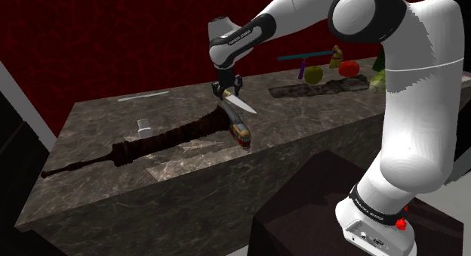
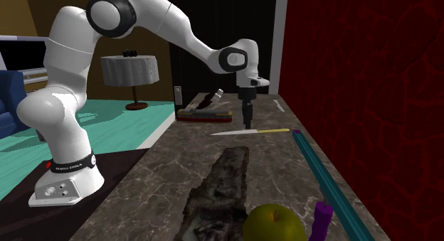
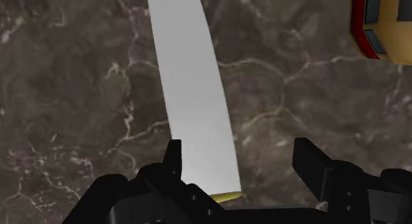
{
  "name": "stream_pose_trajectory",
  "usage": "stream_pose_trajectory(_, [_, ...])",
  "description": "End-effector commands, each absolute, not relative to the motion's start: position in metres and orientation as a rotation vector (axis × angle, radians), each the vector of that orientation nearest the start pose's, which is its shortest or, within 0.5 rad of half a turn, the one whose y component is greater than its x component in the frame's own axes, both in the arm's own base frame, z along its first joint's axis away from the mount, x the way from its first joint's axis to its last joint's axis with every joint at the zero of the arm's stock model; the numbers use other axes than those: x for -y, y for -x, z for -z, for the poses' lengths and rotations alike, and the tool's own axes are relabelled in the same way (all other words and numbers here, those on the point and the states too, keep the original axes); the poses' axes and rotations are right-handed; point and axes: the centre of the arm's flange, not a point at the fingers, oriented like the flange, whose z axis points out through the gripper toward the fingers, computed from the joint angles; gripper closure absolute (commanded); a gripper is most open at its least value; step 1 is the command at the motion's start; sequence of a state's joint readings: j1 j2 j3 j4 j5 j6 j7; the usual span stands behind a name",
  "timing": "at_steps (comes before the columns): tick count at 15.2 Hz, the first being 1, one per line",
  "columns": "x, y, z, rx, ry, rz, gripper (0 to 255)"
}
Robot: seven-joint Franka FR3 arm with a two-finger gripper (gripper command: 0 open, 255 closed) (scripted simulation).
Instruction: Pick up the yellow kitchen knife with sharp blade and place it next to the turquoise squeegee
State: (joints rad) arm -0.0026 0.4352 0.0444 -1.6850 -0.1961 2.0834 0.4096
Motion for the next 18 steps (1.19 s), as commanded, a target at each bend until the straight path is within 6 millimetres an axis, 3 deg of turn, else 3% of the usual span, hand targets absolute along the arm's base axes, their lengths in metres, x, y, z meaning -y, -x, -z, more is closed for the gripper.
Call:
stream_pose_trajectory(1, [-0.012,-0.682,-0.357,-0.798,3.226,0.023,0])
stream_pose_trajectory(3, [-0.004,-0.702,-0.371,-1.161,3.142,0.048,0])
stream_pose_trajectory(4, [-0.002,-0.704,-0.373,-1.202,3.13,0.051,0])
stream_pose_trajectory(11, [0.006,-0.702,-0.334,-1.202,3.13,0.051,0])
stream_pose_trajectory(18, [0.006,-0.702,-0.334,-1.202,3.13,0.051,0])
